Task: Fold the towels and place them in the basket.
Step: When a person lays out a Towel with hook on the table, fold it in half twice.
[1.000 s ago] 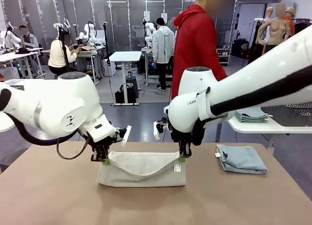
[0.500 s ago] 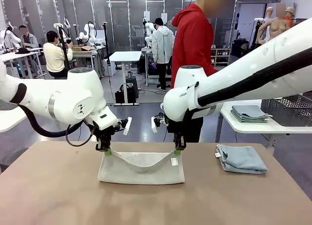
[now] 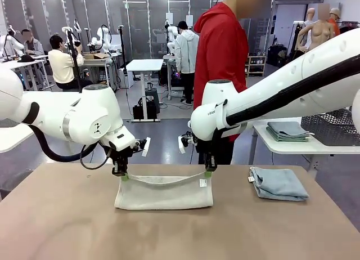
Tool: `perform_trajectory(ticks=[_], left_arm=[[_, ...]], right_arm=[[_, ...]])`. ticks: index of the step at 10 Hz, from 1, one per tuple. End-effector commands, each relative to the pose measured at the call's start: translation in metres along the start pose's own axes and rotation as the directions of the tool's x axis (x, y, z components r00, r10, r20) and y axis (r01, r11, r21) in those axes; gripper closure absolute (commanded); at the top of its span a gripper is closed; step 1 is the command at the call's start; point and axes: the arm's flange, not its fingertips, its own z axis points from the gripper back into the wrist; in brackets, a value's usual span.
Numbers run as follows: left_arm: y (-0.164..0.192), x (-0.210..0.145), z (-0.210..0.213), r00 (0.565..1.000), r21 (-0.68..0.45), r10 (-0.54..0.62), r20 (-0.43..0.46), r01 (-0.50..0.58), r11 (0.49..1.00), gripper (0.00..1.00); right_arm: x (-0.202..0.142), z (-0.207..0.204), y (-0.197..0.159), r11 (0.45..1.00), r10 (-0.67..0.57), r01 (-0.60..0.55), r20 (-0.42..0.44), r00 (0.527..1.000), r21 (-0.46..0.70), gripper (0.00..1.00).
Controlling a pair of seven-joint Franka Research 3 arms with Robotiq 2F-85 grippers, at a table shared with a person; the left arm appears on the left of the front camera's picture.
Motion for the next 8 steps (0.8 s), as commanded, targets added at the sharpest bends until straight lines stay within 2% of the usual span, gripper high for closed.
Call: perform_trajectory(ticks=[1, 7, 8], left_arm=[[0.015, -0.001, -0.004, 1.000, -0.002, -0.003, 0.006, 0.003, 1.000, 0.94], [0.024, -0.010, -0.016, 0.999, -0.004, 0.046, -0.011, -0.046, 0.999, 0.94], [0.025, -0.012, -0.018, 0.999, -0.002, 0.044, -0.008, -0.044, 0.999, 0.80]], right_arm=[[-0.002, -0.005, -0.012, 0.999, 0.039, -0.039, 0.008, 0.999, -0.014, 0.93], [-0.007, -0.024, -0.023, 0.997, 0.075, -0.074, 0.053, 0.996, -0.009, 0.93], [-0.008, -0.026, -0.023, 0.996, 0.087, -0.087, 0.052, 0.995, -0.012, 0.73]])
